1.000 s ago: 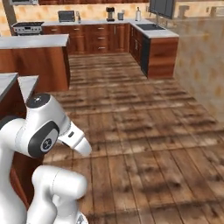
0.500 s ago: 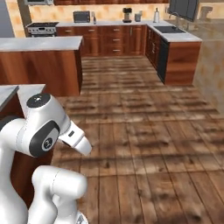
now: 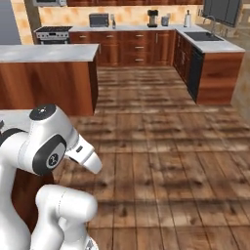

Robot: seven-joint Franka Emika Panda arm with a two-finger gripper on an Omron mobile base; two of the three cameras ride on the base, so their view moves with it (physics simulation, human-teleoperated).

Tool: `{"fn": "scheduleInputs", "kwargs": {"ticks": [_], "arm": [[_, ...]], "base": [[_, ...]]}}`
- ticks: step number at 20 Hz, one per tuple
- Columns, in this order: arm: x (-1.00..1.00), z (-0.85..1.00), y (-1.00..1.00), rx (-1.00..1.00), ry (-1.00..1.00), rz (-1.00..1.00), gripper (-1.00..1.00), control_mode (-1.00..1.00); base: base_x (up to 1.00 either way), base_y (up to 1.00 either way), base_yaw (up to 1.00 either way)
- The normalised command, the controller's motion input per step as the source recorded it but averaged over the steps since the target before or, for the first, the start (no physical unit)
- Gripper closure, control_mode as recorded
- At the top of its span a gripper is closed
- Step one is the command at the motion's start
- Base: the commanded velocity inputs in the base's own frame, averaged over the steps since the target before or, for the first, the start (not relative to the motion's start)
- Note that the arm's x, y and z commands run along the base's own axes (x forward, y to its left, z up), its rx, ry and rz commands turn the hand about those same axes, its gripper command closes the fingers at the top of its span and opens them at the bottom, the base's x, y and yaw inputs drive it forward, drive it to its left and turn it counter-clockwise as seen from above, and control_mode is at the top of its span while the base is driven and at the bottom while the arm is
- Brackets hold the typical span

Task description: There is a wine glass and glass cup on the dining counter. Place the wine bottle next to the wine glass and the juice bottle next to the glass cup.

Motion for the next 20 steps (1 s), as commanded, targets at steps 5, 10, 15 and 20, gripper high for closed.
{"fn": "scheduleInputs", "kwargs": {"ticks": [5,10,15,20], "arm": [[0.00,0.00,0.00,0.00,0.00,0.00,-1.00,1.00],[0.00,0.00,0.00,0.00,0.00,0.00,-1.00,1.00],[0.00,0.00,0.00,0.00,0.00,0.00,-1.00,1.00],[0.00,0.00,0.00,0.00,0.00,0.00,-1.00,1.00]], "base": [[0.90,-0.15,0.05],[0.90,-0.15,0.02],[0.89,-0.17,0.02],[0.86,-0.18,0.03]]}}
